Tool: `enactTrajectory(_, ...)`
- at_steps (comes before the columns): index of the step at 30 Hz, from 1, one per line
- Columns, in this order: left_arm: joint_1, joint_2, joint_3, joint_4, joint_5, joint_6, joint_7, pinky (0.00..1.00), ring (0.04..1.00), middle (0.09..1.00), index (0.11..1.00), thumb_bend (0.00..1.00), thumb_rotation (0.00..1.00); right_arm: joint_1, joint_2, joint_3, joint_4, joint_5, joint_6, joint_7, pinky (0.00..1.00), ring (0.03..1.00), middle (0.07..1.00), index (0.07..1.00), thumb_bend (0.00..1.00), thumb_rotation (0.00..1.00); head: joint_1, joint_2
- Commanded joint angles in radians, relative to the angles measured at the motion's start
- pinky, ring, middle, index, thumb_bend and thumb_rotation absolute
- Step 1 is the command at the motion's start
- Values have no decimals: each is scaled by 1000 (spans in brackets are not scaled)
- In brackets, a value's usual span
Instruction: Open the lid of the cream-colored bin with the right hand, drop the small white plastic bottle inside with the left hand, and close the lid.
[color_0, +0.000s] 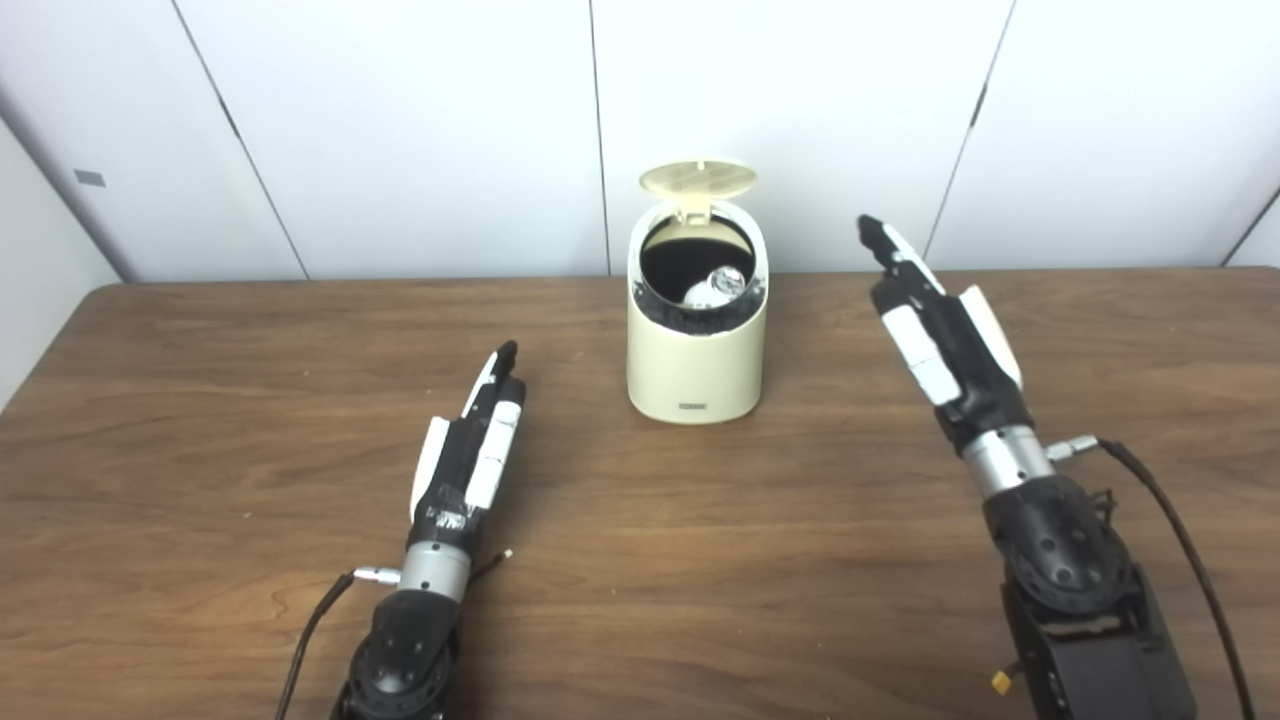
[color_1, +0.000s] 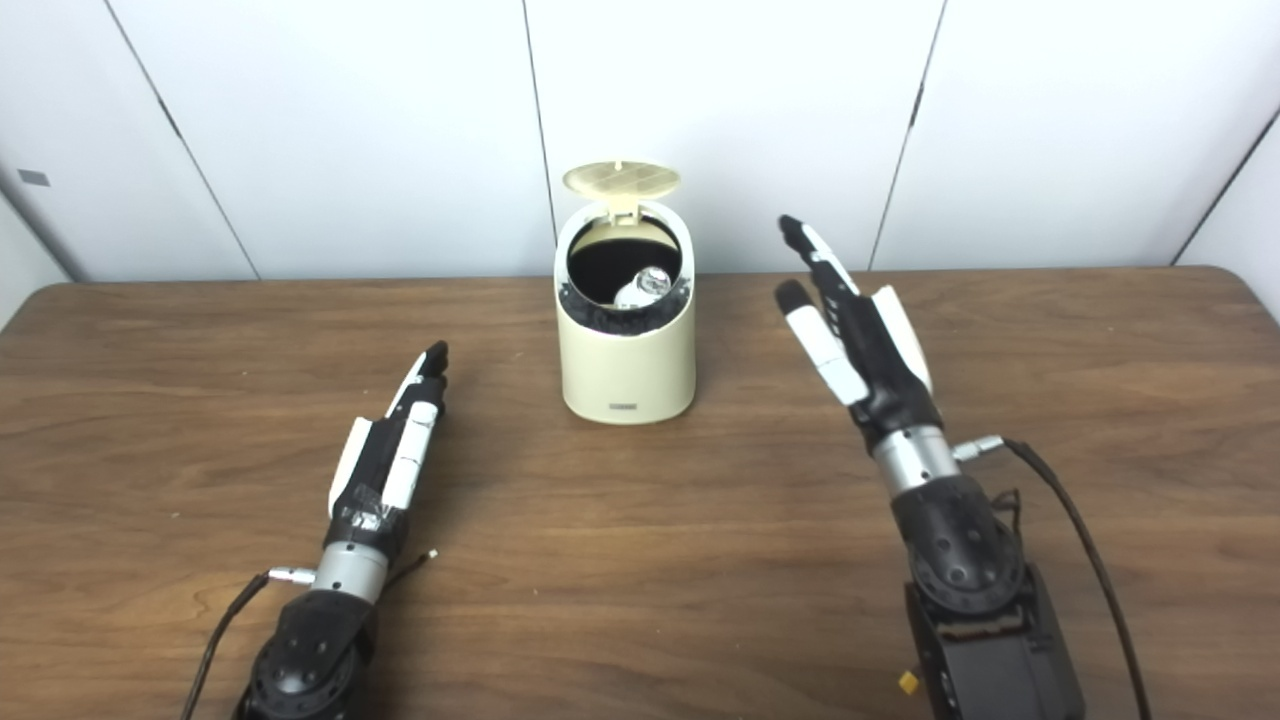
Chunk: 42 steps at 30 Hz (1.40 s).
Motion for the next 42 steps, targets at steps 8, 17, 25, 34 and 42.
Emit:
enactTrajectory(8,13,-19,-2,5,4,-36,25,1000,1000,1000,1000,630,1000,-200,-32,46,-14,-110,31,20,837,912,939,915,599,1000,-15,6)
enactTrajectory(17,20,-30,-6,-3,-2,-26,37,1000,1000,1000,1000,646,1000,-324,-41,94,60,-155,82,69,884,928,927,890,630,1000,-13,6)
enactTrajectory(25,18,-28,-14,-8,3,-21,35,1000,1000,1000,1000,641,1000,-383,-36,146,122,-243,86,70,949,978,940,857,623,1000,-14,6)
enactTrajectory(34,19,-35,-17,-21,9,-1,40,1000,1000,1000,1000,651,1000,-401,-57,179,143,-300,68,90,992,1000,985,768,643,1000,-12,7)
enactTrajectory(42,12,-37,-15,-4,5,-8,44,1000,1000,1000,1000,659,1000,-385,-71,183,128,-316,66,104,1000,1000,980,605,653,1000,-10,8)
